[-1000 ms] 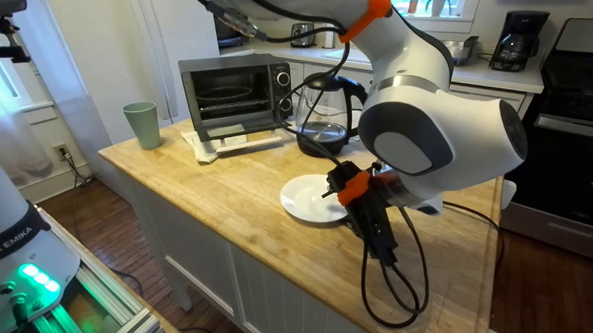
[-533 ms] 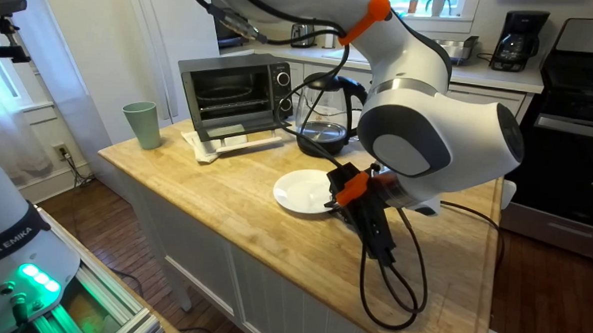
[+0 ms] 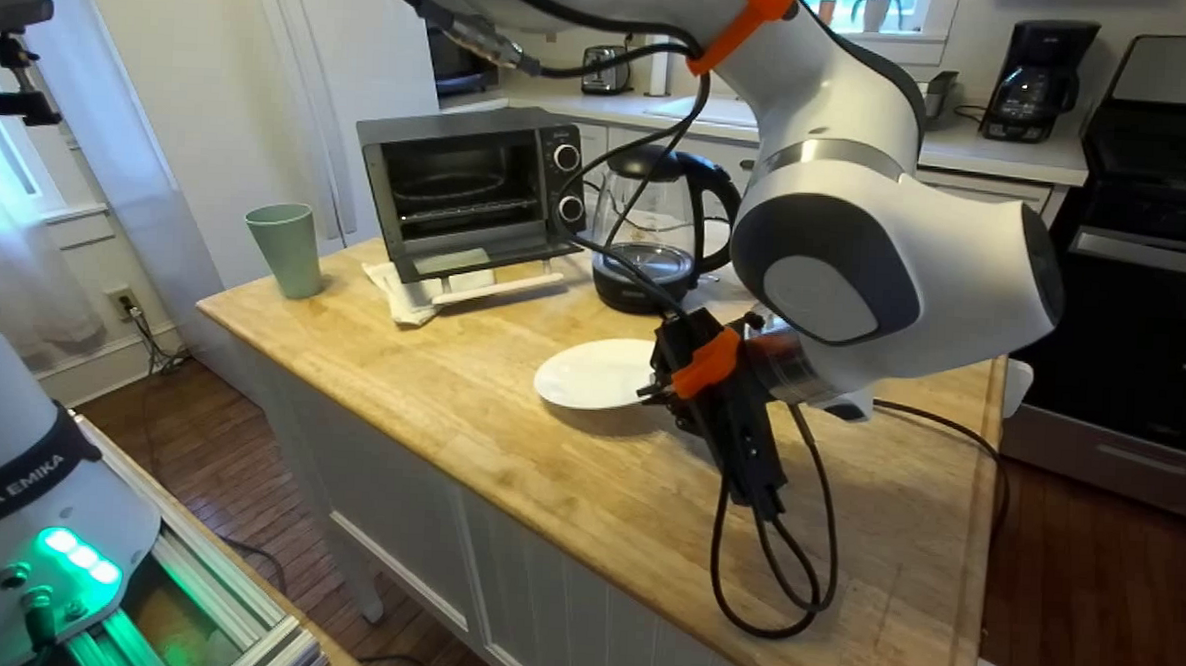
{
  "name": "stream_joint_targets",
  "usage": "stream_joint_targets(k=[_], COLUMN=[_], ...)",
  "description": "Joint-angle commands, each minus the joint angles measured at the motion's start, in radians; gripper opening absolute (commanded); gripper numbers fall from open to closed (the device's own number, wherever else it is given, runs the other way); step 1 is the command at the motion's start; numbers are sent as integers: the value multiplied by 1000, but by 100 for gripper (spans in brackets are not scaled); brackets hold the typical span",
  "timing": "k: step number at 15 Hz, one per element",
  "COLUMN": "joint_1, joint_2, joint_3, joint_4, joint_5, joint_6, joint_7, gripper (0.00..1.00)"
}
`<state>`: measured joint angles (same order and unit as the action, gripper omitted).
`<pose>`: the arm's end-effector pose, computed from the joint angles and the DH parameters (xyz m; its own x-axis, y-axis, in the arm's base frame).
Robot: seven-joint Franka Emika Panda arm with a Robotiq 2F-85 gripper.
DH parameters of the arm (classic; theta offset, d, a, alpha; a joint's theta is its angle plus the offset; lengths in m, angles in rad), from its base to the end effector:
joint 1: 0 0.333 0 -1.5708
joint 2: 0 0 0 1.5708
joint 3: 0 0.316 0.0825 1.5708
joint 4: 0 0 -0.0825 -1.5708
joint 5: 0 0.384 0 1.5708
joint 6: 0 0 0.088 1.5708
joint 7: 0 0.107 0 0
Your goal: Pick up the paper plate and in the oven on top of the oven wire rack
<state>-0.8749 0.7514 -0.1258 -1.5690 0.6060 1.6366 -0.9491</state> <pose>0.3925 -0.4907 0.1791 0.9608 -0.2636 -0.0863 -0.2439 -0.6548 -0.7153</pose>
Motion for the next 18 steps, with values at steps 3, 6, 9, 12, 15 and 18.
stream_joint_targets(k=[3,6,9,12,15,18], joint_1=[-38,-48,-30,9,60,131], joint_2=[11,14,-2,-49,-100,-171], joint_3=[22,23,17,19,22,12], joint_4=[44,60,38,-32,-96,-185], joint_5=[-5,0,-5,-6,11,32], joint_6=[-211,-312,-355,-334,-302,-241], joint_7=[-11,-30,-34,-31,-4,26], gripper=[2,2,2,2,2,2])
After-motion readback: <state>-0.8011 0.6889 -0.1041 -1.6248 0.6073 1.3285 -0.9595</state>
